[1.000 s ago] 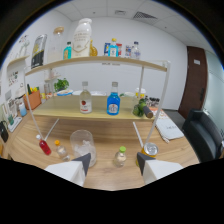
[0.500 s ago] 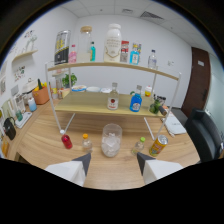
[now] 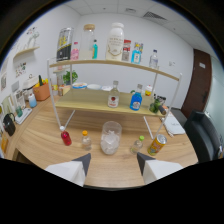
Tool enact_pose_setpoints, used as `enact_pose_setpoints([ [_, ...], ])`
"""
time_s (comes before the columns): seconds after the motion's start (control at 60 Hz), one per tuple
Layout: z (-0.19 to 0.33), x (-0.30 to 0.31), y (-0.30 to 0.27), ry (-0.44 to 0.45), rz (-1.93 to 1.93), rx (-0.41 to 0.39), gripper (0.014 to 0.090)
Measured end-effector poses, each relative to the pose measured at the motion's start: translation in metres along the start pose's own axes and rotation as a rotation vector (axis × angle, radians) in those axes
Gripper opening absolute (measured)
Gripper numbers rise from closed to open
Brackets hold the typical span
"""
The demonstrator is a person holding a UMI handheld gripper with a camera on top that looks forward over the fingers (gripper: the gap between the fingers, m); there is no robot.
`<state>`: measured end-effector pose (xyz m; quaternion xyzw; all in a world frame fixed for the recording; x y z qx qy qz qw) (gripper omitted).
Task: Make me a cup of Vodka Sunrise.
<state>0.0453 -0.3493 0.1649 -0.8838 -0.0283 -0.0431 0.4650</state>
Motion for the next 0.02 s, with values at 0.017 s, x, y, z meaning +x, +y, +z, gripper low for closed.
enact_pose_setpoints([
  [0.017, 0.0000, -0.0002, 0.0008, 0.000, 0.000, -0.002, 0.0865],
])
